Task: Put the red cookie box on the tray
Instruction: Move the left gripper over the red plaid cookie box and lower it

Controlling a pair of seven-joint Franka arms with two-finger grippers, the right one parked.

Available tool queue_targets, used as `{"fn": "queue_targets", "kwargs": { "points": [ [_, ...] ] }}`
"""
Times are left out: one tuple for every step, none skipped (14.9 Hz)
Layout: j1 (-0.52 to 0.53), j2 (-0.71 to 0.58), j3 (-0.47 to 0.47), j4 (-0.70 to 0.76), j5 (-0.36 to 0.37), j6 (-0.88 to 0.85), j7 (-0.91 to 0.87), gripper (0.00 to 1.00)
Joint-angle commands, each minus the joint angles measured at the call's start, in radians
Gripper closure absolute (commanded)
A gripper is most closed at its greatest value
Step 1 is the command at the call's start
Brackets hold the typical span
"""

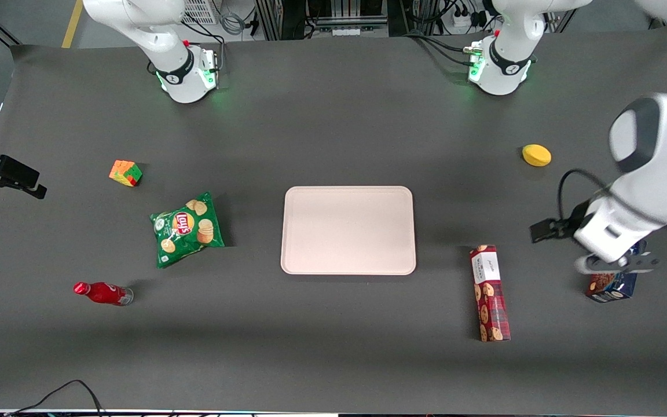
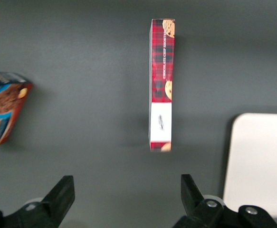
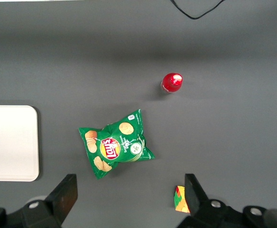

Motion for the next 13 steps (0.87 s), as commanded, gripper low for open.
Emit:
{"fn": "queue_targets", "kwargs": {
  "points": [
    [-0.044, 0.115, 0.008, 0.012, 0.037, 0.118, -0.078, 0.0],
    [-0.048, 0.142, 0.008, 0.014, 0.039, 0.16, -0.088, 0.0],
    [-0.05, 0.172, 0.008, 0.014, 0.039, 0.196, -0.102, 0.0],
    [-0.053, 0.204, 0.006, 0.014, 0.037, 0.233, -0.107, 0.0],
    [-0.054, 0.23, 0.008, 0.016, 0.039, 0.267, -0.108, 0.0],
    [-0.064, 0.255, 0.008, 0.016, 0.037, 0.298, -0.11, 0.0],
    [-0.067, 0.278, 0.008, 0.02, 0.037, 0.319, -0.11, 0.0],
    [-0.067, 0.301, 0.008, 0.025, 0.036, 0.336, -0.11, 0.0],
    [-0.07, 0.316, 0.008, 0.025, 0.036, 0.355, -0.111, 0.0],
    [-0.076, 0.336, 0.008, 0.028, 0.036, 0.378, -0.116, 0.0],
    [-0.079, 0.35, 0.011, 0.028, 0.037, 0.402, -0.121, 0.0],
    [-0.079, 0.367, 0.011, 0.029, 0.037, 0.428, -0.121, 0.0],
    [-0.081, 0.383, 0.011, 0.032, 0.037, 0.448, -0.122, 0.0]
  ]
}}
